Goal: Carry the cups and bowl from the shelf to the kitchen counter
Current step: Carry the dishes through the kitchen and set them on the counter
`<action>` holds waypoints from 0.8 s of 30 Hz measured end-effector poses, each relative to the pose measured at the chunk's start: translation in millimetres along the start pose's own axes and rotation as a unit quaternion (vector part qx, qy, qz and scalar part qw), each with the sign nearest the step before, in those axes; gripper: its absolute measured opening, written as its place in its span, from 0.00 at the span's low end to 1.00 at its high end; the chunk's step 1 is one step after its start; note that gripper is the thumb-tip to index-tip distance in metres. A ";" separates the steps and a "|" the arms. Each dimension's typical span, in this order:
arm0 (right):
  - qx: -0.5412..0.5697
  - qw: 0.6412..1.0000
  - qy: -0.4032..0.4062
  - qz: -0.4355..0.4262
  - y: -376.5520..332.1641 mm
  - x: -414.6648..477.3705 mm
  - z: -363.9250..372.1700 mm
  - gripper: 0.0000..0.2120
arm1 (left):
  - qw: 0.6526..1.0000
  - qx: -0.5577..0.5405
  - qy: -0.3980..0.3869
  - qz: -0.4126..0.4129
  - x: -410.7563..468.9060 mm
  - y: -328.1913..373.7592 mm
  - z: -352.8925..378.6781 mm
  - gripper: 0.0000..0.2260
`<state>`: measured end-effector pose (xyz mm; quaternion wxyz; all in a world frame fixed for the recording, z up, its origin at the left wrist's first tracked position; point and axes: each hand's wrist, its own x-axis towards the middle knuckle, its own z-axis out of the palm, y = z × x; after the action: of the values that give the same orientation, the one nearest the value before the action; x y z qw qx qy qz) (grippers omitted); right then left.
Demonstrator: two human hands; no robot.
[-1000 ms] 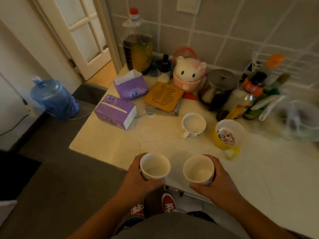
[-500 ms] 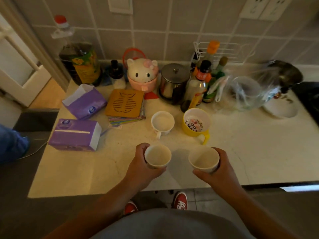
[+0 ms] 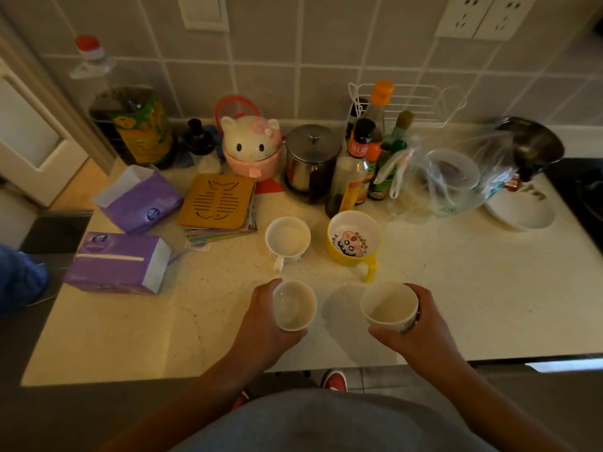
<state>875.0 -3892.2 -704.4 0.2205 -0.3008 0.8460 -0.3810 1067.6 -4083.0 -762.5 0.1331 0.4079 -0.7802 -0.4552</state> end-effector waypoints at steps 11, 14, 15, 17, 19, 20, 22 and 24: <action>-0.023 0.999 -0.035 -0.006 7.3 2.8 1.8 0.42 | 1.000 0.020 -0.012 -0.014 -4.1 -7.1 1.7 0.53; -0.027 0.999 -0.042 -0.007 9.9 2.3 6.4 0.42 | 0.996 0.089 -0.002 -0.008 -8.6 -19.2 -7.4 0.53; -0.029 0.999 -0.044 -0.007 11.0 2.4 8.2 0.42 | 0.990 0.144 0.006 0.004 -9.7 -25.3 -10.8 0.52; -0.031 0.999 -0.044 -0.003 13.7 2.7 11.8 0.42 | 0.967 0.255 0.002 0.021 -11.8 -36.4 -18.5 0.52; -0.026 0.999 -0.042 -0.002 16.8 2.3 15.7 0.42 | 0.949 0.315 -0.021 0.012 -14.4 -44.6 -25.5 0.53; -0.022 0.999 -0.041 -0.003 18.2 2.0 17.9 0.42 | 0.943 0.330 -0.033 0.007 -15.8 -48.5 -28.3 0.53; -0.014 0.999 -0.038 0.002 19.9 1.3 22.1 0.43 | 0.936 0.346 -0.059 0.005 -18.3 -52.9 -32.3 0.52; -0.011 0.999 -0.032 0.004 21.7 1.4 25.9 0.43 | 0.932 0.354 -0.071 0.008 -19.6 -52.7 -34.9 0.51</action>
<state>882.1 -3895.0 -737.4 0.2459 -0.3121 0.8437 -0.3609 1127.4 -4102.4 -783.3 -0.0723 0.3887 -0.9016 -0.1758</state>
